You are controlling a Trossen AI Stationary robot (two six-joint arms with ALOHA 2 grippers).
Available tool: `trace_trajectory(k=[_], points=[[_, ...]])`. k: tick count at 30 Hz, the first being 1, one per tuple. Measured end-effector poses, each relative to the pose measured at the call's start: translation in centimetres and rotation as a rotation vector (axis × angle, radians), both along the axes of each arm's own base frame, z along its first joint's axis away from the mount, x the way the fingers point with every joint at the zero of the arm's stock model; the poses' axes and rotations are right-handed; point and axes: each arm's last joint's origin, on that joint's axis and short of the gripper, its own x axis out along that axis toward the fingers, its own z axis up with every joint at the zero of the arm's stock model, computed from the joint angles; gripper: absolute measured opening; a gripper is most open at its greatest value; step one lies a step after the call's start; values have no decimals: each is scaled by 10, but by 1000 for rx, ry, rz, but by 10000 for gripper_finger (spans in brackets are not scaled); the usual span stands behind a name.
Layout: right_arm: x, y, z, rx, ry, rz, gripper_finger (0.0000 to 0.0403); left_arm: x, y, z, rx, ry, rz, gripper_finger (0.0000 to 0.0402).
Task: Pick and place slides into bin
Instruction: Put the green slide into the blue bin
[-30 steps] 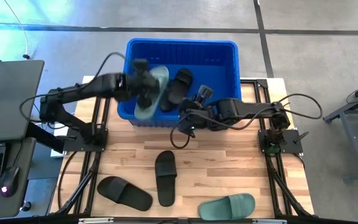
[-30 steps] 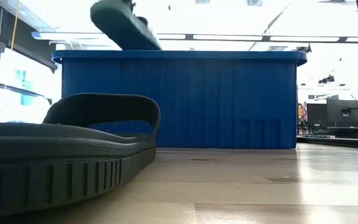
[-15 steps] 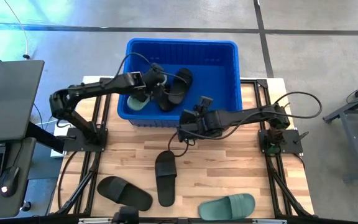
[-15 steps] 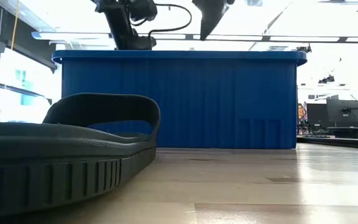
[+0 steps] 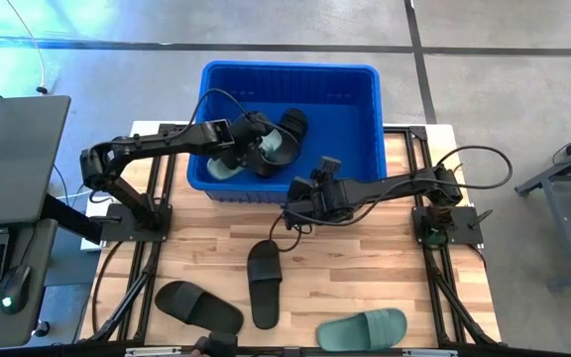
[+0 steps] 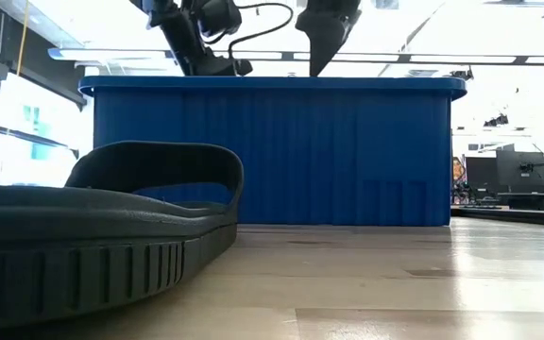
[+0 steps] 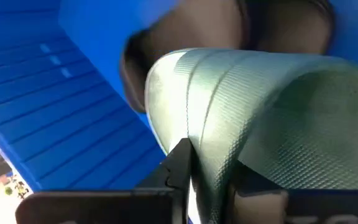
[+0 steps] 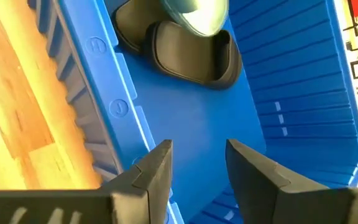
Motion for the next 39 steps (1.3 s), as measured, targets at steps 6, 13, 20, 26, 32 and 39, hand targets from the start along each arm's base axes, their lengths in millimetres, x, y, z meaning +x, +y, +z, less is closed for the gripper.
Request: trace_trajectory(k=[6,13,20,26,32,39], points=[[2,1,0,54,-57,-32,138,2,1,-5,-8,16,2,45],[5,3,0,157,-99,-39,138,4,7,-24,-73,88,23,85],[8,15,-4,256,-119,-12,138,7,9,-41,-110,126,96,142],[25,34,-14,481,-135,148,138,7,8,-43,-147,116,104,206],[48,66,-44,577,-68,402,138,6,9,-40,-13,153,226,265],[55,84,-79,519,83,514,138,9,-8,-40,75,269,207,303]])
